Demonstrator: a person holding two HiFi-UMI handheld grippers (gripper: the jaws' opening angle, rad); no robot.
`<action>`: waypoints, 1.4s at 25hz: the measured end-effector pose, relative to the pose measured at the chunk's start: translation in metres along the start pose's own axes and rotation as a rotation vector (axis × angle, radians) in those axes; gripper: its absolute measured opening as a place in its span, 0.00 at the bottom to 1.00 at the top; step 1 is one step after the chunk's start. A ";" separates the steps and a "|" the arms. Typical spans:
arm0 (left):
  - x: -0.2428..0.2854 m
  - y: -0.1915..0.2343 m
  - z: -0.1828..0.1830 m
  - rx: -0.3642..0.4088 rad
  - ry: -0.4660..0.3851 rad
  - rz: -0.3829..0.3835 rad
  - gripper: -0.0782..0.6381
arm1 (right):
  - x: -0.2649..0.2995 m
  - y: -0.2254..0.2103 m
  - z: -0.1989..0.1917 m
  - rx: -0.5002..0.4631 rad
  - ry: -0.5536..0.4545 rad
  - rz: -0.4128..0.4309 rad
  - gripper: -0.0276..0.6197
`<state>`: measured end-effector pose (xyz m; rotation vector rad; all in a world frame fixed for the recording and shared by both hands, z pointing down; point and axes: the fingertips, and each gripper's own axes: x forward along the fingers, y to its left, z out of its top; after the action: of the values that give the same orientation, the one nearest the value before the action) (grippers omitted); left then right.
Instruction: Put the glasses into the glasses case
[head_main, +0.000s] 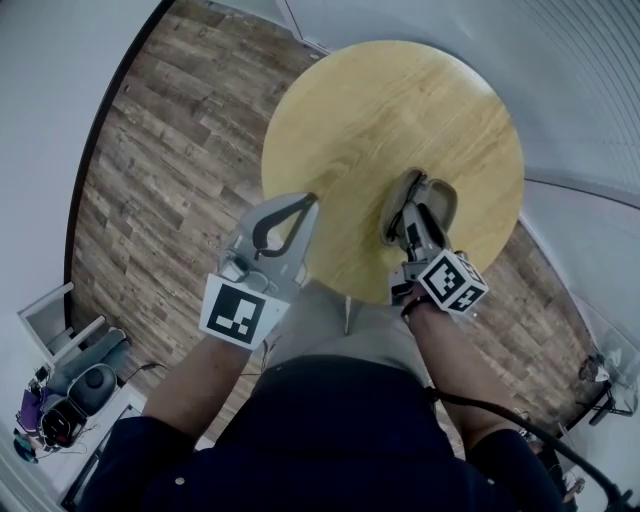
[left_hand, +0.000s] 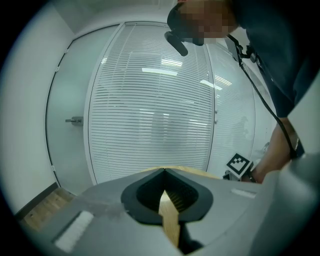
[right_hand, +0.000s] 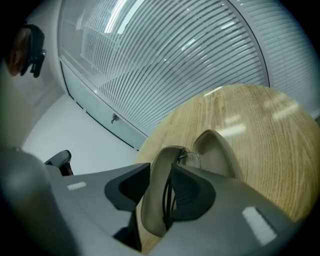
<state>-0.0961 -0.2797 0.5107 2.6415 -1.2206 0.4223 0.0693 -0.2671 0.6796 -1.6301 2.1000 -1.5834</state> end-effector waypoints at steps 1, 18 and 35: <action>0.000 -0.001 0.003 0.004 -0.006 0.001 0.11 | -0.001 0.002 0.003 0.000 -0.004 0.009 0.27; -0.015 -0.053 0.094 0.082 -0.147 -0.031 0.11 | -0.112 0.058 0.079 -0.245 -0.173 0.154 0.27; -0.053 -0.118 0.160 0.129 -0.247 -0.082 0.11 | -0.256 0.106 0.129 -0.626 -0.340 0.215 0.07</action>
<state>-0.0107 -0.2136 0.3353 2.9129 -1.1818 0.1699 0.1835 -0.1725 0.4118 -1.5804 2.5933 -0.5524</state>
